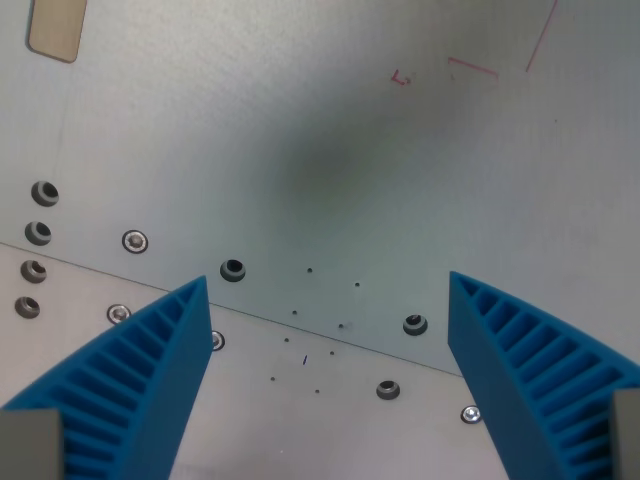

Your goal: Move in base negative z

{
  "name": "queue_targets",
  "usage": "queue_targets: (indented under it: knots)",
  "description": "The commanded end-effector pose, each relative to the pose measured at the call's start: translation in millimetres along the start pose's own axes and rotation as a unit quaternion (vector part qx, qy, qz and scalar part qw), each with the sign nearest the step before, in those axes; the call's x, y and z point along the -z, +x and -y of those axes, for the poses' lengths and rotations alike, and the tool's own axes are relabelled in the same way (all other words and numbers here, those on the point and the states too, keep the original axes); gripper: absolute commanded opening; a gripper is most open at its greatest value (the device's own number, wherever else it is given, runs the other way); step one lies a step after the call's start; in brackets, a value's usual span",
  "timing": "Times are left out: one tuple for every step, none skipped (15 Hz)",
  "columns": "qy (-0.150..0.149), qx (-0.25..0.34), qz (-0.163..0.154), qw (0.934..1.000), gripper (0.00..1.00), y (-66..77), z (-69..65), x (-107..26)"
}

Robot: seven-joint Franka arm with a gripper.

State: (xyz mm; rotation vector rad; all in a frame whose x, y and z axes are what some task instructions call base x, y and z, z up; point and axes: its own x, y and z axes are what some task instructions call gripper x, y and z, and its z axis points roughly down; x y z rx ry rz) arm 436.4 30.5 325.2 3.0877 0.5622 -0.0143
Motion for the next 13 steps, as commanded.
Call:
queue_targets:
  knots:
    - [-0.001, 0.000, -0.003, 1.0000, 1.00, 0.0, 0.0, -2.0]
    - [-0.001, 0.000, -0.003, 1.0000, 1.00, 0.1, 0.0, -7.0]
    - [-0.001, 0.000, -0.003, 1.0000, 1.00, 0.2, 0.0, -12.0]
    - [-0.001, 0.000, -0.003, 1.0000, 1.00, 0.4, 0.0, -17.0]
    - [-0.001, 0.000, -0.003, 1.0000, 1.00, 0.7, 0.0, -22.0]
    - [-0.001, 0.000, -0.003, 1.0000, 1.00, 0.9, -0.1, -27.0]
    - [-0.001, 0.000, -0.003, 1.0000, 1.00, 1.3, -0.1, -32.0]
    - [-0.001, 0.000, -0.003, 1.0000, 1.00, 1.7, -0.2, -37.0]
    - [-0.001, 0.000, -0.003, 1.0000, 1.00, 2.1, -0.3, -42.0]
    - [-0.001, 0.000, -0.003, 1.0000, 1.00, 2.6, -0.4, -47.0]
    - [-0.001, 0.000, -0.003, 1.0000, 1.00, 3.2, -0.6, -52.0]
    - [-0.001, 0.000, -0.003, 1.0000, 1.00, 3.8, -0.7, -57.0]
    - [-0.001, 0.000, -0.003, 1.0000, 1.00, 4.4, -0.9, -61.9]
